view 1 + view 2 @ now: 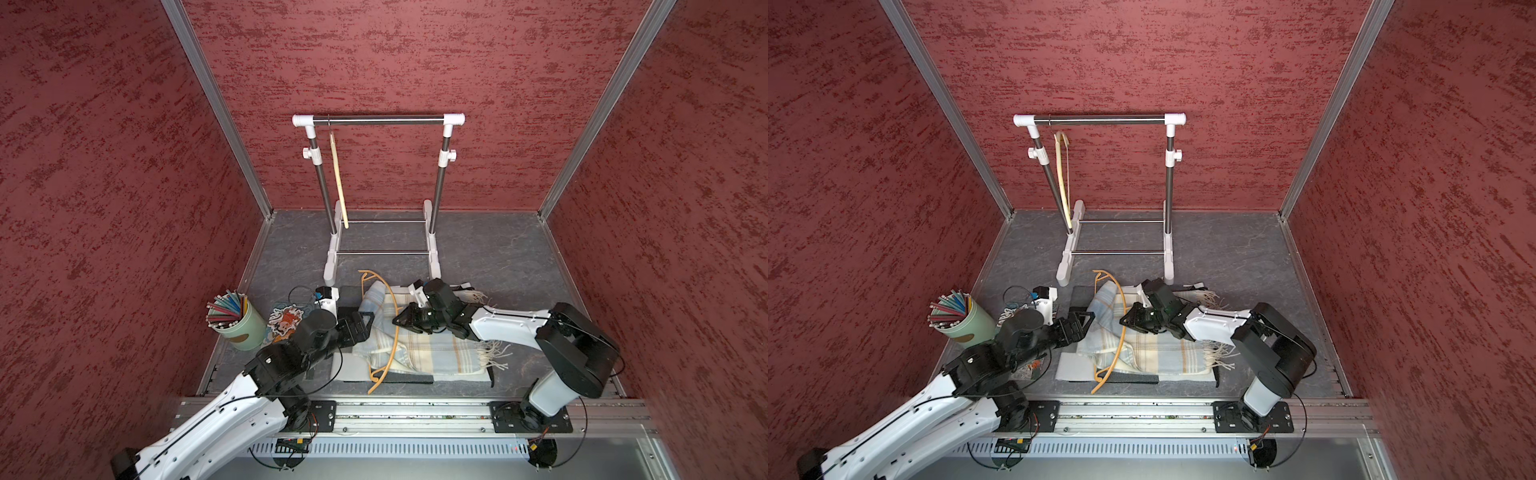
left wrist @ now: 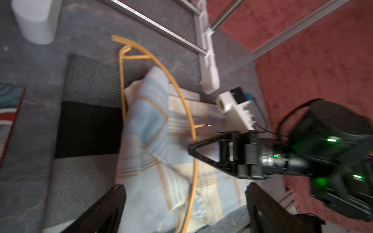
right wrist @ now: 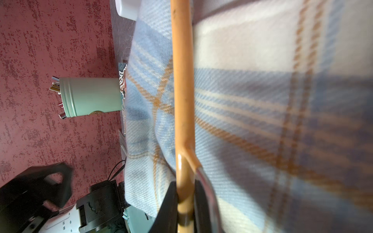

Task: Hang the scarf on the hanger

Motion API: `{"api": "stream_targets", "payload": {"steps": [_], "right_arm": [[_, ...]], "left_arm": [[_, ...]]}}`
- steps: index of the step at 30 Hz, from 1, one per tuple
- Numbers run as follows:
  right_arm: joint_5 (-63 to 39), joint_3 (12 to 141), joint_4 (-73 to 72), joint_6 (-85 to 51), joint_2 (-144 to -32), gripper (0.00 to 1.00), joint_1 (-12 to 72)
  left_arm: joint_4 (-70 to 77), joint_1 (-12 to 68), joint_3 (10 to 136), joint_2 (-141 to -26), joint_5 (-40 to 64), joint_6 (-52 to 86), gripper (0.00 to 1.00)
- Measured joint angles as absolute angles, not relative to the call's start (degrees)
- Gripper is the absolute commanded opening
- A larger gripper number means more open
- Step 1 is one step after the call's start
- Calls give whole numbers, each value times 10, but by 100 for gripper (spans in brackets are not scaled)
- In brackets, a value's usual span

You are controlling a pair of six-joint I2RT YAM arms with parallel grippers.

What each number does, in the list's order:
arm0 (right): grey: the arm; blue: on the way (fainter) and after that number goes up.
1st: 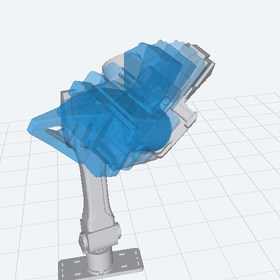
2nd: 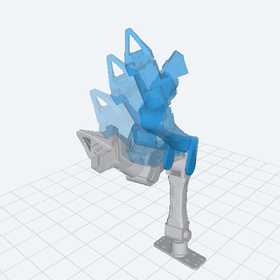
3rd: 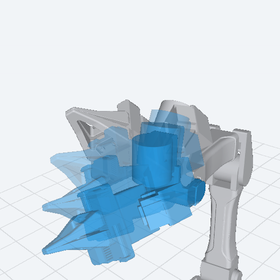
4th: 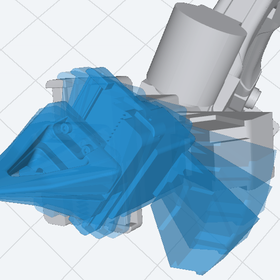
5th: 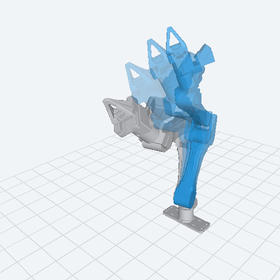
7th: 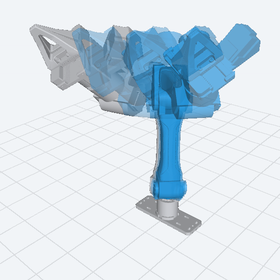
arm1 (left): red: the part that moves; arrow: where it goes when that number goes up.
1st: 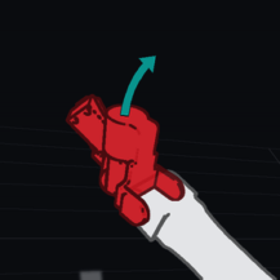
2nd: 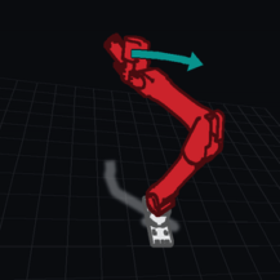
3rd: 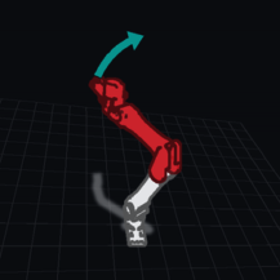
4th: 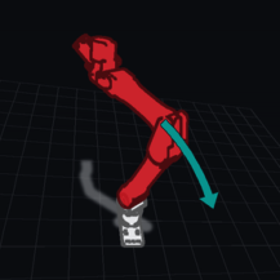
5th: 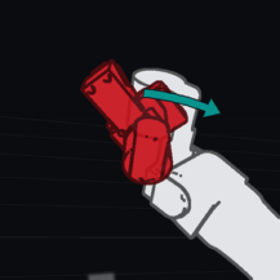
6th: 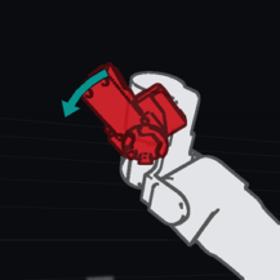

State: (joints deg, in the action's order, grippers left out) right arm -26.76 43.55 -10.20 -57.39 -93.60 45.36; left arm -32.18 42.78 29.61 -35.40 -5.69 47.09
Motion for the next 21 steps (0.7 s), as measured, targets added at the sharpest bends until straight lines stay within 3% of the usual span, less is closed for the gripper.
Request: {"api": "stream_targets", "payload": {"steps": [4, 6, 8, 9, 11, 15, 21], "right_arm": [[-267, 434, -99, -574, -933, 0, 454], [-267, 434, -97, -574, -931, 0, 454], [-266, 432, -95, -574, -929, 0, 454], [-266, 431, -95, -574, -928, 0, 454], [-265, 426, -95, -574, -924, 0, 454], [-262, 423, -71, -574, -901, 0, 452], [-240, 417, 11, -579, -802, 0, 446]], "left_arm": [[-305, 392, 254, -439, -2, 464, 91], [-275, 380, 242, -476, 30, 458, 81], [-242, 372, 241, -514, 58, 450, 60], [-226, 368, 241, -530, 68, 446, 44], [-209, 362, 245, -555, 83, 440, 2], [-209, 356, 257, -543, 95, 426, 0], [-255, 350, 298, -415, 95, 429, 0]]}}
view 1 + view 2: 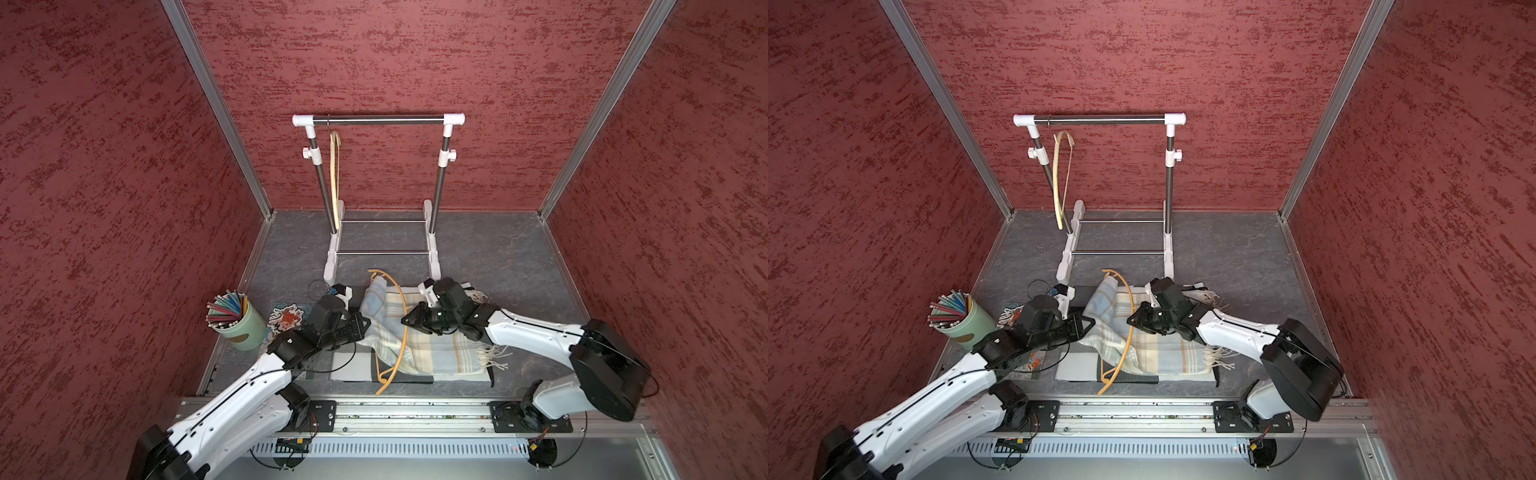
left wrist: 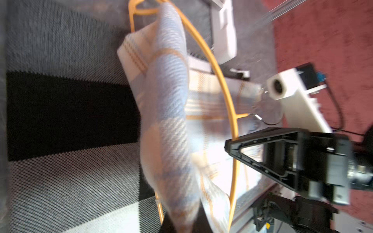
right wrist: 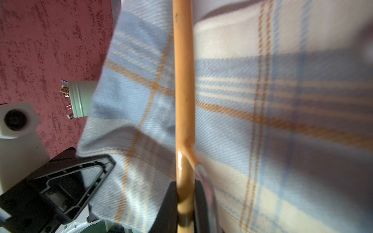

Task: Hang the scarf on the hanger

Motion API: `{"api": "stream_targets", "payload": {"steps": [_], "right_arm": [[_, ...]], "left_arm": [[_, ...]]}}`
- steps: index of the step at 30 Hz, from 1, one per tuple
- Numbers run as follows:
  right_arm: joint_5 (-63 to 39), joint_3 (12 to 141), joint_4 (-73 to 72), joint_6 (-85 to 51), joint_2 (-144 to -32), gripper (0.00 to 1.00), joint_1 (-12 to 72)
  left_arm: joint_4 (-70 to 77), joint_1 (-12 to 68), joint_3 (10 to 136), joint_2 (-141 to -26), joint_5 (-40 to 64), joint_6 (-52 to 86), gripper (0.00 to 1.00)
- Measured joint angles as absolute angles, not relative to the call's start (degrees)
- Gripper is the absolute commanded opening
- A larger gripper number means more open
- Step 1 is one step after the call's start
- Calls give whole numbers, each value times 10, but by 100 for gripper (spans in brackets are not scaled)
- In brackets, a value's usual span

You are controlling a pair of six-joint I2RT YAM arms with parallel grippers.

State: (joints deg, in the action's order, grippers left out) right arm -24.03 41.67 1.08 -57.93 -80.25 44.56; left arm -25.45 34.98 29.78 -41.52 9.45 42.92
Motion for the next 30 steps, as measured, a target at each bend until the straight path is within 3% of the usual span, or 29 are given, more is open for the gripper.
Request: {"api": "stream_targets", "payload": {"steps": [6, 13, 23, 30], "right_arm": [[-234, 359, 51, -581, -717, 0, 398], [-225, 330, 137, -548, -677, 0, 355], [-241, 392, 266, -491, -625, 0, 314], [-235, 453, 343, -458, -634, 0, 309]], "left_arm": [[-296, 346, 296, -314, 97, 454, 0], [-314, 344, 234, -320, 86, 473, 0], [-283, 338, 185, -410, 76, 482, 0], [-287, 337, 185, -340, 69, 482, 0]]}}
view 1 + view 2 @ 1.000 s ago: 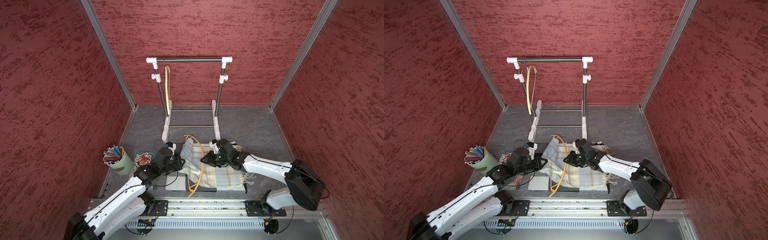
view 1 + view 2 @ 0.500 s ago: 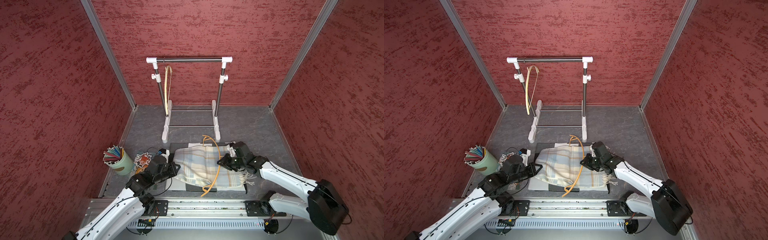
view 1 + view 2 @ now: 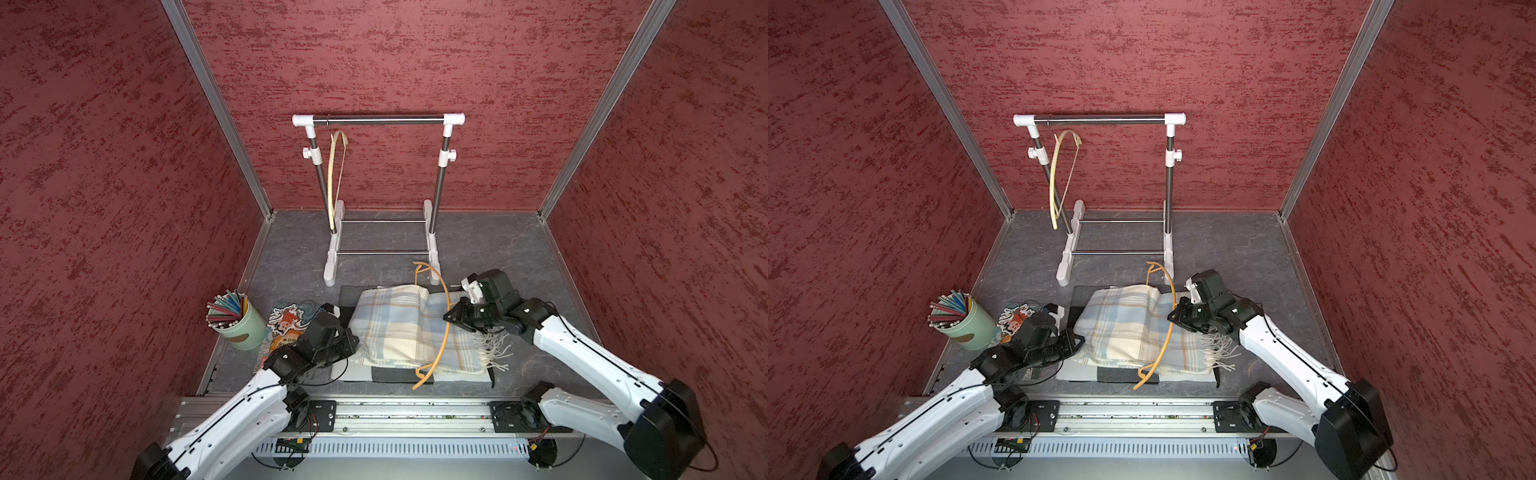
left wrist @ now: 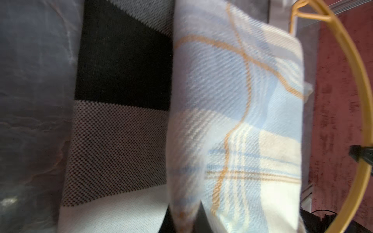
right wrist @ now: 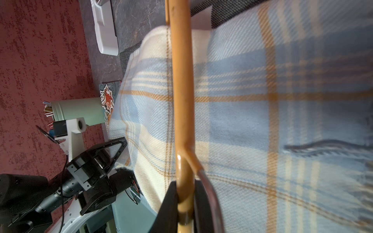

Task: Hang the scarf on the hanger

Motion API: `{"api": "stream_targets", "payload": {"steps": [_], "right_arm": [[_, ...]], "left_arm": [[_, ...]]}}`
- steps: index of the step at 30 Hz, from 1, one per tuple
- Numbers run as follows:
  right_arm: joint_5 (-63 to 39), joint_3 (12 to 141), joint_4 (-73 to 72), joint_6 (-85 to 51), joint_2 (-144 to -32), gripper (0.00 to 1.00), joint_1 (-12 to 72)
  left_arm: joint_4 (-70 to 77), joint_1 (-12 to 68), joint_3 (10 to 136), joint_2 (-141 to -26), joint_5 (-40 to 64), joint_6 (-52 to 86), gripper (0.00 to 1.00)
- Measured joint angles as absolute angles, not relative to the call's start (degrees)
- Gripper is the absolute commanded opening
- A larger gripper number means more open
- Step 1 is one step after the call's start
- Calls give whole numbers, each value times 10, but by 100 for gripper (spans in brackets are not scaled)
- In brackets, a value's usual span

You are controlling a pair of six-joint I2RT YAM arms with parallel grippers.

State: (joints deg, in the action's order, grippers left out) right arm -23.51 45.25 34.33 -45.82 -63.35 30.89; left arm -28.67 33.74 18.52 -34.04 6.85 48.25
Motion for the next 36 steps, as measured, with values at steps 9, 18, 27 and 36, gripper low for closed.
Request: {"api": "stream_targets", "payload": {"steps": [9, 18, 27, 36], "right_arm": [[-208, 441, 351, -429, -703, 0, 308], [-210, 453, 379, -422, -682, 0, 306], [-220, 639, 529, -415, -644, 0, 305], [-228, 811, 677, -398, -646, 0, 300]], "left_arm": [[-309, 322, 174, -206, 58, 487, 0], [-283, 319, 142, -310, 70, 496, 0], [-222, 318, 142, -349, 109, 500, 0], [-135, 322, 170, -431, 202, 502, 56]]}}
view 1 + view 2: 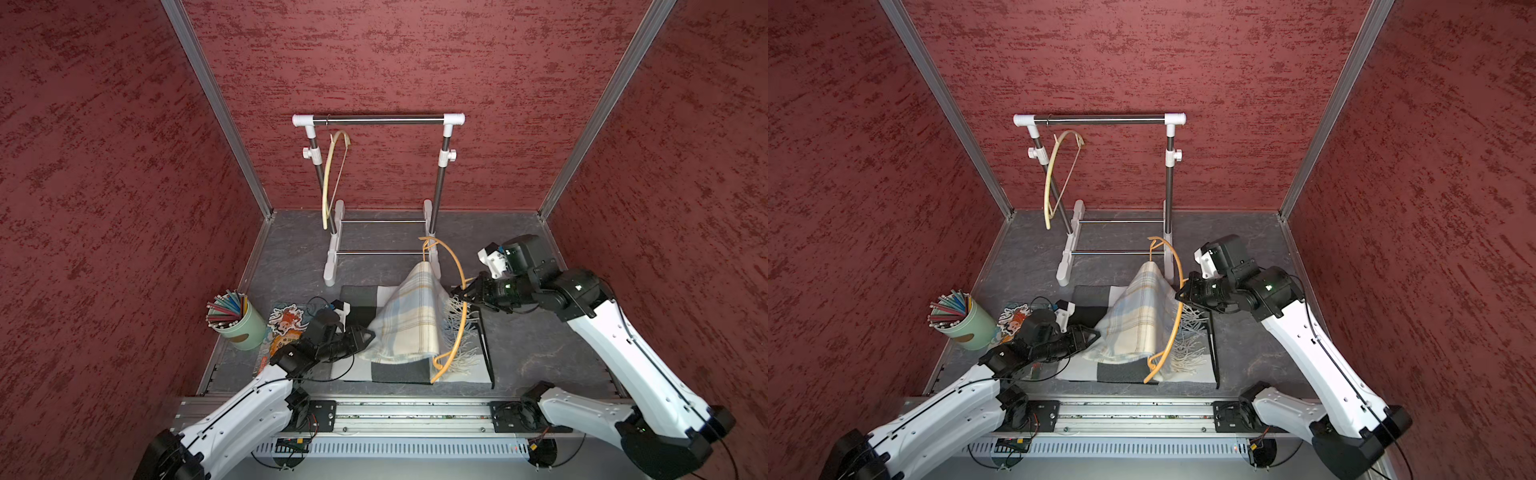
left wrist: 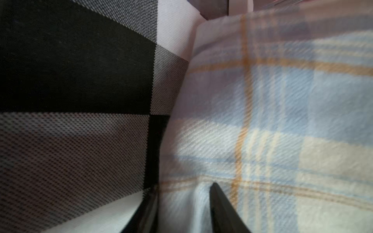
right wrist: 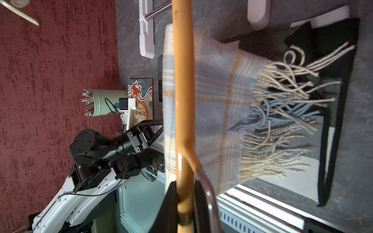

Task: Hang the scarf on the hanger

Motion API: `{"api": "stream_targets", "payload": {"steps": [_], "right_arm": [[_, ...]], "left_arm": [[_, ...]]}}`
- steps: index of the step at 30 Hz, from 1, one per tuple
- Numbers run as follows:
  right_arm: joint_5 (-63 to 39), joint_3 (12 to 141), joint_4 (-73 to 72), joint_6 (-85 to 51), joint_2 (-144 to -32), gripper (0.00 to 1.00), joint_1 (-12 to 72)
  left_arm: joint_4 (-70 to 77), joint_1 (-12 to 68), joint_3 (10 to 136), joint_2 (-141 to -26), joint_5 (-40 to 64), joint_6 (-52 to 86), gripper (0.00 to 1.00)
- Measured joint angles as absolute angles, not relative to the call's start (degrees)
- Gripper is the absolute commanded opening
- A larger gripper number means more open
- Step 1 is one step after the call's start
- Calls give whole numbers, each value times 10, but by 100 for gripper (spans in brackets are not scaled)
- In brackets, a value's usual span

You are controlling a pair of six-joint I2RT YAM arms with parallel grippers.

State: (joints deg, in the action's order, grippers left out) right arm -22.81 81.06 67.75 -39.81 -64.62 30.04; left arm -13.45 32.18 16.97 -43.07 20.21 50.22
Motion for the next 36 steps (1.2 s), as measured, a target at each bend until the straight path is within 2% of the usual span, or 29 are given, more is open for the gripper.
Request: {"api": "stream_targets", "payload": {"steps": [6, 9, 13, 15, 20, 22, 28, 36], "right_arm": [[-229, 909, 757, -373, -676, 0, 300], [-225, 942, 791, -357, -696, 0, 299], [-213, 969, 824, -339, -715, 0, 299], [-210, 972, 831, -335, -718, 0, 299], [-207, 972, 834, -334, -723, 0, 299], [-207, 972, 834, -334, -724, 0, 299], [-203, 973, 834, -334, -724, 0, 299], [-192, 978, 848, -325, -724, 0, 298]], "left_arm": [[-205, 324, 293, -420, 197, 468, 70], [-240, 322, 352, -402, 193, 450, 68], [-229, 334, 428, -431, 257, 425, 68], [-227, 374, 484, -475, 271, 401, 71], [-240, 537, 665, -629, 264, 313, 75], [-246, 570, 711, -682, 256, 287, 76], [-268, 599, 735, -778, 244, 246, 75], [-284, 630, 766, -837, 242, 229, 72]]}}
